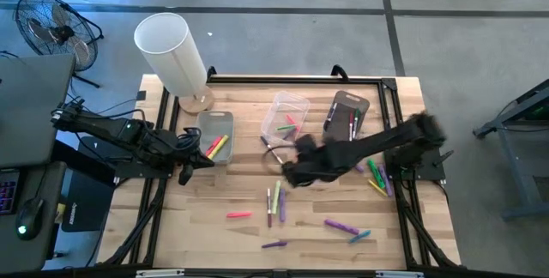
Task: Pick & Place Markers
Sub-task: Put the brown marker into the black bin, then put the pink pen into the transparent bin
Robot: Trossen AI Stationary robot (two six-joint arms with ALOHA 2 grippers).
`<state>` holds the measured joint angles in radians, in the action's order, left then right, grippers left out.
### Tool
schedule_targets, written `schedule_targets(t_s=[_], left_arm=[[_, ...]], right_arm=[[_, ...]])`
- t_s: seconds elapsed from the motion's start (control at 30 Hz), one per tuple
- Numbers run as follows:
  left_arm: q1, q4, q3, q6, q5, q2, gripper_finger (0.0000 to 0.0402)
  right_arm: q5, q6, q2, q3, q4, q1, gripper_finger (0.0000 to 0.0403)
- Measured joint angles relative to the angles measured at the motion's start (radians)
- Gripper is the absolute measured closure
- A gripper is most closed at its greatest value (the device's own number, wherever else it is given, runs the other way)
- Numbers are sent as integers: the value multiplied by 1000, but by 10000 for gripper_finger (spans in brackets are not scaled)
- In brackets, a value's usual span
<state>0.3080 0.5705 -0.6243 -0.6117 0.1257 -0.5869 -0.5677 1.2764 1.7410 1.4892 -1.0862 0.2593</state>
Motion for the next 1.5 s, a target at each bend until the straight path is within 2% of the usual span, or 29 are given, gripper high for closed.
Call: schedule_targets(t_s=[0.13, 0.27, 0.37, 0.5, 0.63, 0.77, 1.13, 1.5], left_arm=[[0, -13, 0, -21, 37, -3, 401], [0, -92, -1, -24, 95, -56, 401], [0, -162, -1, -24, 107, -118, 401], [0, -244, -2, -47, 149, -212, 401], [0, -281, -26, -82, 173, -298, 401], [0, -284, -76, -123, 208, -375, 401], [0, -283, -193, -135, 290, -497, 401], [0, -283, -270, -165, 315, -610, 401]], right_arm=[[-12, 99, -251, -290, 128, -73, 391], [41, 75, -441, -506, 236, -213, 391], [105, -15, -530, -617, 317, -337, 396], [196, -139, -575, -710, 363, -489, 397], [285, -260, -584, -761, 394, -607, 398], [311, -359, -584, -774, 392, -666, 399], [305, -583, -685, -772, 396, -674, 402], [384, -657, -828, -770, 394, -641, 402]])
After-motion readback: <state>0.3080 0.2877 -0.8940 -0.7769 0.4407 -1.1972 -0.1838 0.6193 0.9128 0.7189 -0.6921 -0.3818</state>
